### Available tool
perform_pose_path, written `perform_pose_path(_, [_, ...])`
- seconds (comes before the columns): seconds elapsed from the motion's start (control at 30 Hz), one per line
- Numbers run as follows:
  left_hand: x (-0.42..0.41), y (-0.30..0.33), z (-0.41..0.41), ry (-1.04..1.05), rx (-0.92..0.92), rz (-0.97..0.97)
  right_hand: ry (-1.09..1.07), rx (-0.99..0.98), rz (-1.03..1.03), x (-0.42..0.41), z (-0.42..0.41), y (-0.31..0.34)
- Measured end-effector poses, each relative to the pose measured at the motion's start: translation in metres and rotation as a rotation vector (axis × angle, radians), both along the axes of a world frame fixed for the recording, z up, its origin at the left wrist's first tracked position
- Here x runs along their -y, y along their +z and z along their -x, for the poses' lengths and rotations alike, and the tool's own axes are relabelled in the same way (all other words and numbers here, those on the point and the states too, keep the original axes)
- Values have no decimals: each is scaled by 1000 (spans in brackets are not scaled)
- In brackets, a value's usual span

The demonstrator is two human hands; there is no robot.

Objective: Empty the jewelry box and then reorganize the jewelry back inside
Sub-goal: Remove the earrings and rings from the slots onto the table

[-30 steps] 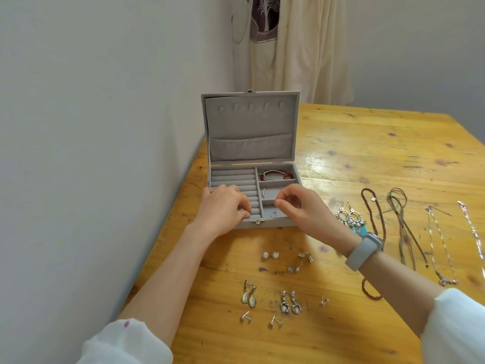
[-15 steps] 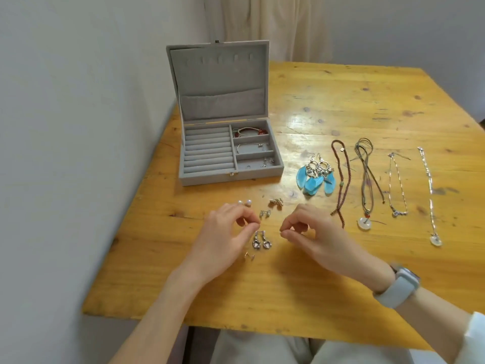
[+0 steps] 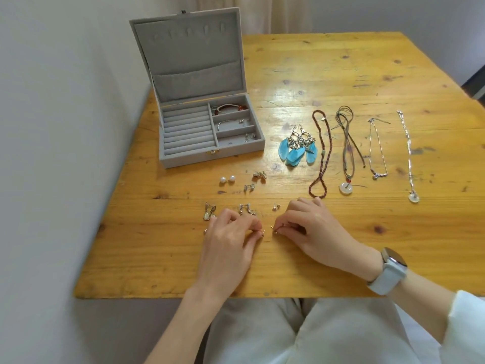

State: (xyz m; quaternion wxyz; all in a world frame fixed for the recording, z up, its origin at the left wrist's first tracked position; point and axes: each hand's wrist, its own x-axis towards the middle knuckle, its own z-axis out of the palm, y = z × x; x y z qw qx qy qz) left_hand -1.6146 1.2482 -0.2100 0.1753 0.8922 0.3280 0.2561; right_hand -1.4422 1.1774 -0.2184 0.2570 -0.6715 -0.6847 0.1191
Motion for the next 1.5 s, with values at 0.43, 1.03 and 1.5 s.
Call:
perform_pose_path(0.43, [1,-5,-1,22,37,-162,-30,-75,-5,-3,5,1])
perform_pose_path(1.03, [-5,-8,-4,69,-73,-153,-91,-6,-61,-9,11,2])
perform_pose_path(1.5, [-29,17,-8,72,-64,-133,-63,-105,3,-26,-4,31])
